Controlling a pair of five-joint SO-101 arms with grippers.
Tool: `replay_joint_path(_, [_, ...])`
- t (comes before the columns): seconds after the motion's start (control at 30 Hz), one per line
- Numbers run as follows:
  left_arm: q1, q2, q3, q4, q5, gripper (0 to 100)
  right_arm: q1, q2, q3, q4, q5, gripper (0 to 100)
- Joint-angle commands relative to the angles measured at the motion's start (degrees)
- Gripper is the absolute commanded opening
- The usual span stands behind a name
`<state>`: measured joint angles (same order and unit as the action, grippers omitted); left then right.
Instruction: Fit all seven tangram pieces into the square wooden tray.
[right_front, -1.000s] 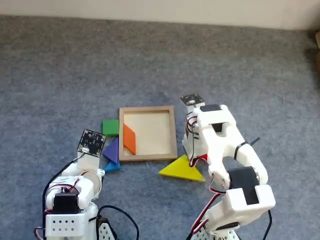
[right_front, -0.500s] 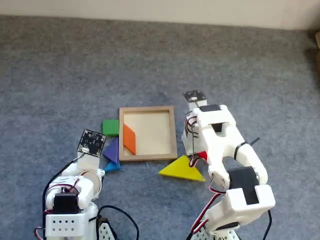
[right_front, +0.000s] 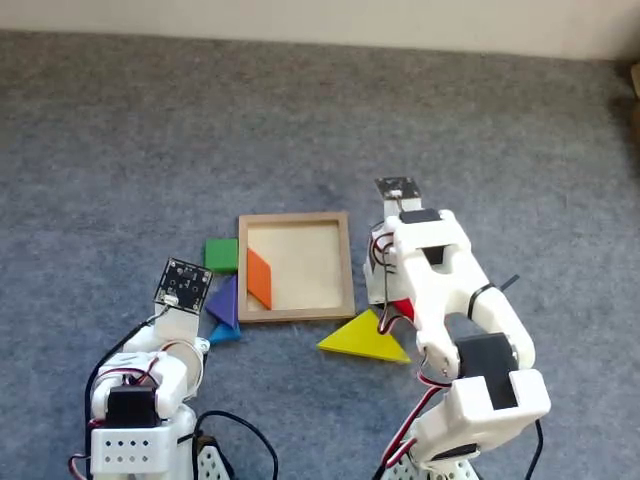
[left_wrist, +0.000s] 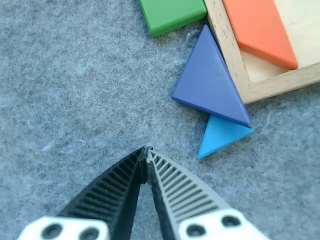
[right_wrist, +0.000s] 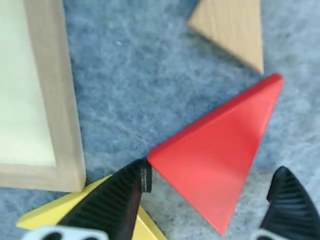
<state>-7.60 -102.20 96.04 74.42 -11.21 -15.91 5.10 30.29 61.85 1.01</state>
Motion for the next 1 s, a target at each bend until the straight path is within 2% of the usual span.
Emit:
replay_joint_path(0.0, [1.10,-1.54,1.10,0.44,-0.35,1,-0.92,-0.92,-4.35,-0.66,-2.46,35.4])
replay_joint_path(0.5, [1.10,-1.54,1.10,0.44,-0.35,1,0.31,-0.40,-6.64,-2.95,-2.81,35.3])
replay_joint_path(0.67, [1.10,-1.54,1.10,0.44,-0.35,1,0.48,-0.31,-6.29,-4.62,-2.64,29.3])
replay_joint_path(0.97, [1.10,-1.54,1.10,0.44,-0.35,1,0.66,-0.31,-3.30,-4.53,-2.64,29.2])
